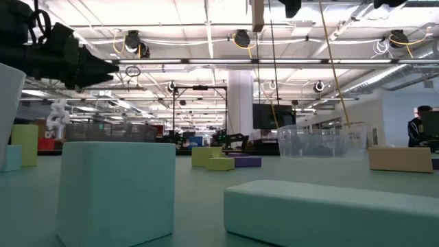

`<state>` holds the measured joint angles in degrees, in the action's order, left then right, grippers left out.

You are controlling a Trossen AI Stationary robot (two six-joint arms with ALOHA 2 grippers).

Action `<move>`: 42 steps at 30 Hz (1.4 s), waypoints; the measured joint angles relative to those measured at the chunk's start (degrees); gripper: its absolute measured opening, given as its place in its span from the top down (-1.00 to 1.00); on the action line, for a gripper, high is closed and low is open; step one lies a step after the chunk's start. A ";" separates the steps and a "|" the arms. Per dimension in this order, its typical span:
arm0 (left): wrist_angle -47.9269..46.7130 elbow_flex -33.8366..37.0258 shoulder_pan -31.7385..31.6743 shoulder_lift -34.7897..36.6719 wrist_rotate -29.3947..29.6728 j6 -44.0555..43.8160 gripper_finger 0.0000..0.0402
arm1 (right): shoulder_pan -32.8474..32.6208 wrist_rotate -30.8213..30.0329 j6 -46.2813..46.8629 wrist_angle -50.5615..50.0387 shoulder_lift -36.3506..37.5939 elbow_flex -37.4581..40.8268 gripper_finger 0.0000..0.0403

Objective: Sort & place blocks by color
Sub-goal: Put the middle peach orange block into the transparent bin

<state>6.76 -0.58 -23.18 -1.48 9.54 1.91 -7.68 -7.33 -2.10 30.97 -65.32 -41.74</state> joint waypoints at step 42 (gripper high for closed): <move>17.11 -0.02 0.00 0.00 1.66 -13.10 -0.73 | 27.38 -40.34 18.03 -35.49 0.28 3.81 0.43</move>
<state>23.88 -0.60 -23.18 -1.48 11.20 -11.19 19.70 -47.67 15.93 -4.52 -65.04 -37.92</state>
